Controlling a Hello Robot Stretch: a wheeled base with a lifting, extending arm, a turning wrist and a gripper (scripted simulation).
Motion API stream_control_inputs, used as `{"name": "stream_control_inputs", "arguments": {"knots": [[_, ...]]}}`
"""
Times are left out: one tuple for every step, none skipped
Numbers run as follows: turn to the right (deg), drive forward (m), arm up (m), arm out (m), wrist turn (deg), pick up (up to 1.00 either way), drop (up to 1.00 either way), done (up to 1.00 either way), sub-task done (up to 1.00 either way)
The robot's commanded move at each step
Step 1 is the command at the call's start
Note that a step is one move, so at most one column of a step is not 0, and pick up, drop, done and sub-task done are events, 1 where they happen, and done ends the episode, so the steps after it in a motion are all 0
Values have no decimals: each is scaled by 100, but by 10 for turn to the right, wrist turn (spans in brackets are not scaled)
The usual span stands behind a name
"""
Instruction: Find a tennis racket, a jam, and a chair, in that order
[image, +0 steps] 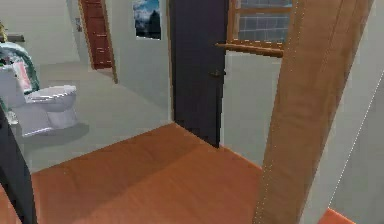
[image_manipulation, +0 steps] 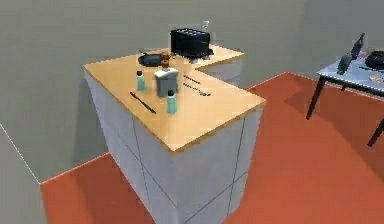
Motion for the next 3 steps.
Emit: {"name": "stream_control_inputs", "arguments": {"knots": [[-180,0,0,0,0,0,0,0,0],[0,100,0,0,0,0,0,0,0],[0,100,0,0,0,0,0,0,0]]}}
